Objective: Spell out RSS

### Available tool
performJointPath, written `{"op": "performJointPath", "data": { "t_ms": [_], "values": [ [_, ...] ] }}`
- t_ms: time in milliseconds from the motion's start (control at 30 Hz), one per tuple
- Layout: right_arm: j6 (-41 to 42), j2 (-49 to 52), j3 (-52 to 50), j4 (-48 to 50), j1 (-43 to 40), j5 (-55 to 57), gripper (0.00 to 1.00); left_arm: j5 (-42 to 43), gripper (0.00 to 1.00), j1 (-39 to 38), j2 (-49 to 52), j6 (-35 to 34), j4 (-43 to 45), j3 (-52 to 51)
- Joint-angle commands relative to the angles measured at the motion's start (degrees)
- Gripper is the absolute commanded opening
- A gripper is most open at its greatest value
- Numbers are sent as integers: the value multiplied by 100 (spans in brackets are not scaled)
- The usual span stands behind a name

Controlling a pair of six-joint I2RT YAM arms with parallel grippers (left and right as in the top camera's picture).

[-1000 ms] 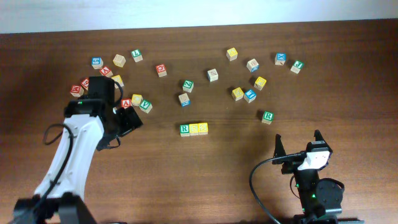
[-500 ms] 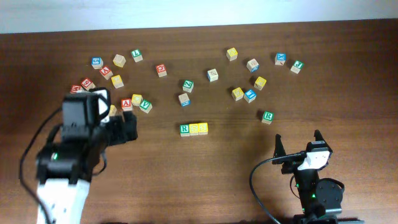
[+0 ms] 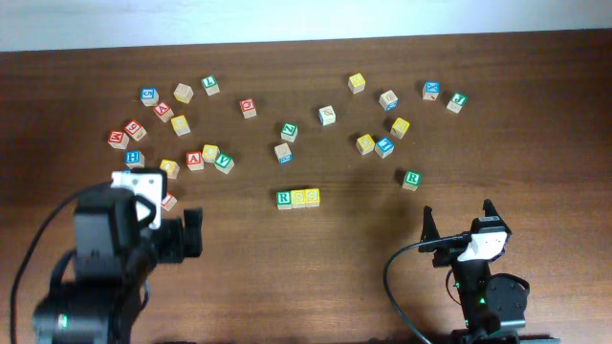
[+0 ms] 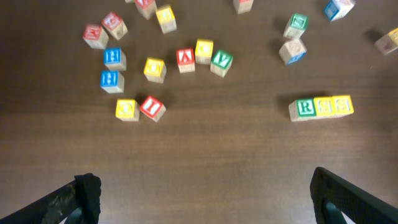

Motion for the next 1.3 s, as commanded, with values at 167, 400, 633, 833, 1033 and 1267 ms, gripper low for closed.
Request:
{"op": "performJointPath", "data": {
  "t_ms": [167, 400, 633, 833, 1033, 1267],
  "values": [
    [-2, -66, -52, -7, -39, 70, 98, -33, 99, -7, -1998, 125, 848, -1528],
    [-2, -66, -52, -7, -39, 70, 98, 177, 99, -7, -3042, 125, 1897, -2682],
    [-2, -66, -52, -7, -39, 70, 98, 306, 99, -7, -3403, 485, 2688, -3346],
    [-2, -66, -52, -7, -39, 70, 98, 328, 99, -7, -3816, 560, 3436, -3932],
    [-2, -66, -52, -7, -39, 70, 98, 330, 99, -7, -4247, 557, 4162, -4511],
    [-2, -66, -52, -7, -39, 70, 98, 330, 99, -7, -4817, 560, 5480, -5372]
  ]
}}
